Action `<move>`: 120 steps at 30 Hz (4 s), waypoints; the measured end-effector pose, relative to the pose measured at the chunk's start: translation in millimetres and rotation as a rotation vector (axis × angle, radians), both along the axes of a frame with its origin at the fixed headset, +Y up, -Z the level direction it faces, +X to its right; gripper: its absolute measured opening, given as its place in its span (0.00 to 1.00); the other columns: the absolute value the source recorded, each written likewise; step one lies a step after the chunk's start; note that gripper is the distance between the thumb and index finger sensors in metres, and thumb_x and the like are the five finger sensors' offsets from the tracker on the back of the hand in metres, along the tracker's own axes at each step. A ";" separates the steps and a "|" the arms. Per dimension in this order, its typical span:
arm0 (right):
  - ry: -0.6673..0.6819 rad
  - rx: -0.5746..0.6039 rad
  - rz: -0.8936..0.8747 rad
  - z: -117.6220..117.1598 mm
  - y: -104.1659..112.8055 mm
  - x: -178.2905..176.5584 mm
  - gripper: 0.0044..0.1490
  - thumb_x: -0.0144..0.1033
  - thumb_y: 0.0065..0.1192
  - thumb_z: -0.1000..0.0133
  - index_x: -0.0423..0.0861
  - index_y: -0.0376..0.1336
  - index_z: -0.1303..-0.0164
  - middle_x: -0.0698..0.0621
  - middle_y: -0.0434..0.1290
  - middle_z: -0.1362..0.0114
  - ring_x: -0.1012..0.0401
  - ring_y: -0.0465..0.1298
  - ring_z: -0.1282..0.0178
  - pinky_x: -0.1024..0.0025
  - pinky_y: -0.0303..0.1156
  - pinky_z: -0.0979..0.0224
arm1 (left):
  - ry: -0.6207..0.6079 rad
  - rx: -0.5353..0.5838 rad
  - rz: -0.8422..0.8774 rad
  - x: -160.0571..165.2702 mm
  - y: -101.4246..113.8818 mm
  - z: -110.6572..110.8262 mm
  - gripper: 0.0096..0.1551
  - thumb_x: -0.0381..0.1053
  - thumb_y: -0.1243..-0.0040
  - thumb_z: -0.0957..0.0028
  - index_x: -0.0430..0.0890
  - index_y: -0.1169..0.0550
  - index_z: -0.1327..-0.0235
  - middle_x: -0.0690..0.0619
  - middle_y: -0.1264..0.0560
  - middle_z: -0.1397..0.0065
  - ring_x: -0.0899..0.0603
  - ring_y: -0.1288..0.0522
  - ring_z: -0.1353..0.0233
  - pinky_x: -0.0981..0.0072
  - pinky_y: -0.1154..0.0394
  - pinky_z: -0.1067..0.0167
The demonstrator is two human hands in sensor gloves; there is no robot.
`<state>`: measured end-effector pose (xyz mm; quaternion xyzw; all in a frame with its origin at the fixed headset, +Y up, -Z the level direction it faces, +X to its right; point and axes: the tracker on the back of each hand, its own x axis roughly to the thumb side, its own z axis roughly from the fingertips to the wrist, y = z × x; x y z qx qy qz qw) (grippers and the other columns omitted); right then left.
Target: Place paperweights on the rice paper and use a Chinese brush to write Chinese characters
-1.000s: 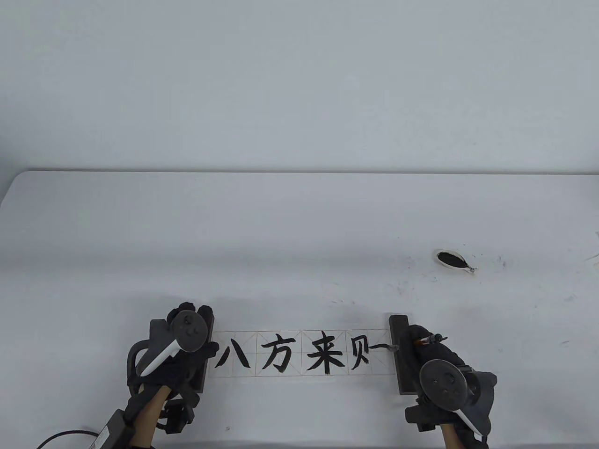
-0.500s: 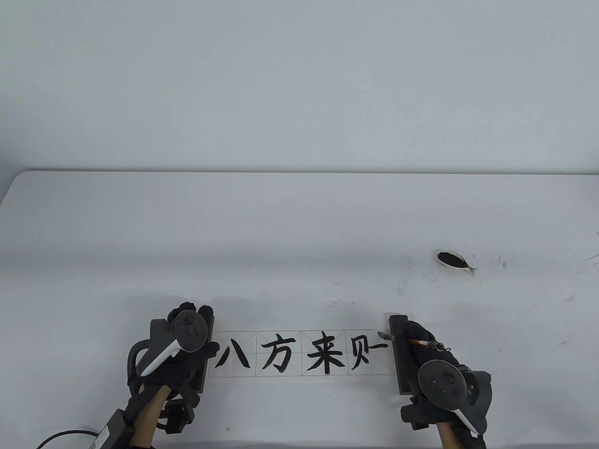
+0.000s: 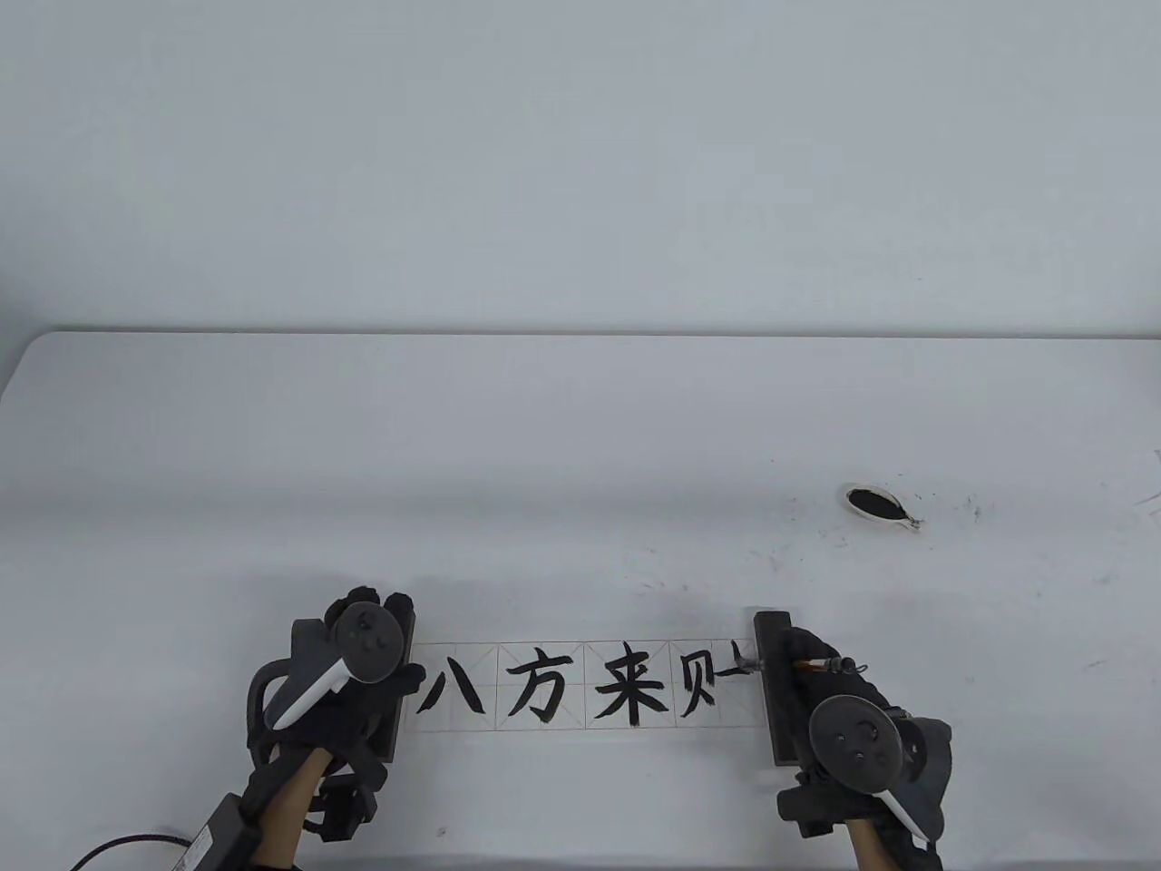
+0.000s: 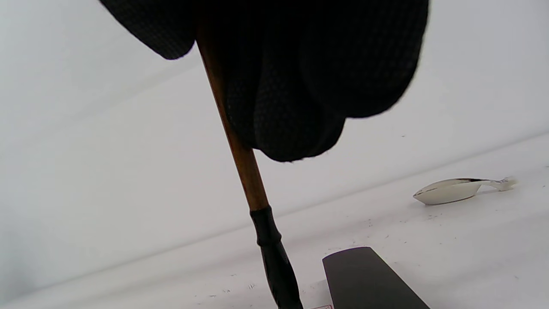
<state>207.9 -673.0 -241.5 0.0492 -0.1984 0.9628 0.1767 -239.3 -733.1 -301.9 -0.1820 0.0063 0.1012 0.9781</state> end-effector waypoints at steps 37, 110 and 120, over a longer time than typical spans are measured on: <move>0.046 0.064 -0.001 4.4 2.5 -2.0 0.25 0.46 0.53 0.39 0.41 0.70 0.45 0.45 0.82 0.51 0.55 0.84 0.59 0.69 0.81 0.58 | -0.001 -0.003 -0.001 0.1 -0.8 -0.1 0.50 0.62 0.53 0.43 0.60 0.61 0.13 0.45 0.66 0.10 0.33 0.64 0.11 0.42 0.65 0.18; -0.218 -0.038 0.414 -35.9 48.6 68.5 0.38 0.29 0.55 0.38 0.33 0.47 0.21 0.35 0.66 0.25 0.47 0.73 0.28 0.54 0.75 0.34 | 0.065 0.115 0.021 -12.7 11.1 5.9 0.50 0.62 0.54 0.43 0.59 0.62 0.13 0.45 0.67 0.10 0.33 0.65 0.11 0.41 0.65 0.18; -0.250 -0.175 0.647 -76.9 -12.2 71.5 0.42 0.28 0.53 0.38 0.32 0.40 0.20 0.32 0.58 0.22 0.45 0.67 0.24 0.52 0.69 0.28 | 0.078 0.095 0.031 -16.3 8.4 3.5 0.50 0.62 0.54 0.43 0.60 0.62 0.13 0.46 0.67 0.10 0.33 0.65 0.11 0.41 0.66 0.18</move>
